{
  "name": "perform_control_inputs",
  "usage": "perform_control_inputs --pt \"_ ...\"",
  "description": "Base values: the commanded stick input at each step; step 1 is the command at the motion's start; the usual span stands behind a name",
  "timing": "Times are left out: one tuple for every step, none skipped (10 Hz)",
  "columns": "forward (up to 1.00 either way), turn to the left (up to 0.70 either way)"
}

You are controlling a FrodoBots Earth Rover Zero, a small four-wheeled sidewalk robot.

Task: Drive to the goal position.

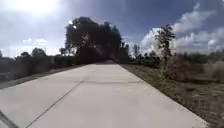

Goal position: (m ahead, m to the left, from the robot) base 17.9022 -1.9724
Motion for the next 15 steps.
perform_control_inputs --pt "0.85 0.00" --pt "0.85 0.00" --pt "0.85 0.00" --pt "0.85 0.00" --pt "0.85 0.00" --pt "0.85 0.00" --pt "0.85 0.00" --pt "0.85 0.00" --pt "0.85 0.00" --pt "0.85 0.00" --pt "0.85 0.00" --pt "0.85 0.00" --pt "0.85 0.00" --pt "0.85 0.00" --pt "0.85 0.00"
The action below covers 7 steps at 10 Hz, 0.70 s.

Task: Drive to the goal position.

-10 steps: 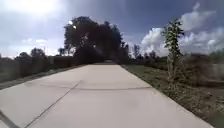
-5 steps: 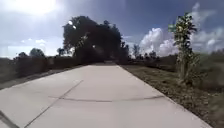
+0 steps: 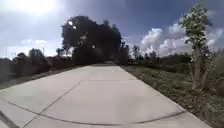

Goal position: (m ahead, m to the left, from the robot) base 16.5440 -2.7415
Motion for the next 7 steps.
perform_control_inputs --pt "0.85 0.00" --pt "0.85 0.00" --pt "0.85 0.00" --pt "0.85 0.00" --pt "0.85 0.00" --pt "0.85 0.00" --pt "0.85 0.00"
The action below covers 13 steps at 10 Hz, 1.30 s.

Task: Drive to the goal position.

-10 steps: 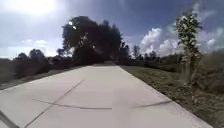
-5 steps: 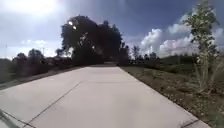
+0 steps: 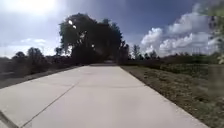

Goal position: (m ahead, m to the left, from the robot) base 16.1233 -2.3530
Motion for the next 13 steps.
perform_control_inputs --pt "0.85 0.00" --pt "0.85 0.00" --pt "0.85 0.00" --pt "0.85 0.00" --pt "0.85 0.00" --pt "0.85 0.00" --pt "0.85 0.00" --pt "0.85 0.00" --pt "0.85 0.00" --pt "0.85 0.00" --pt "0.85 0.00" --pt "0.85 0.00" --pt "0.85 0.00"
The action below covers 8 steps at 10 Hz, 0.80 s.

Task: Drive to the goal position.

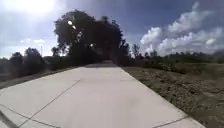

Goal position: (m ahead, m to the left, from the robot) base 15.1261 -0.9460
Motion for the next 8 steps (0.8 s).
perform_control_inputs --pt "0.85 0.00" --pt "0.85 0.00" --pt "0.85 0.00" --pt "0.85 0.00" --pt "0.85 0.00" --pt "0.85 0.00" --pt "0.85 0.00" --pt "0.85 0.04"
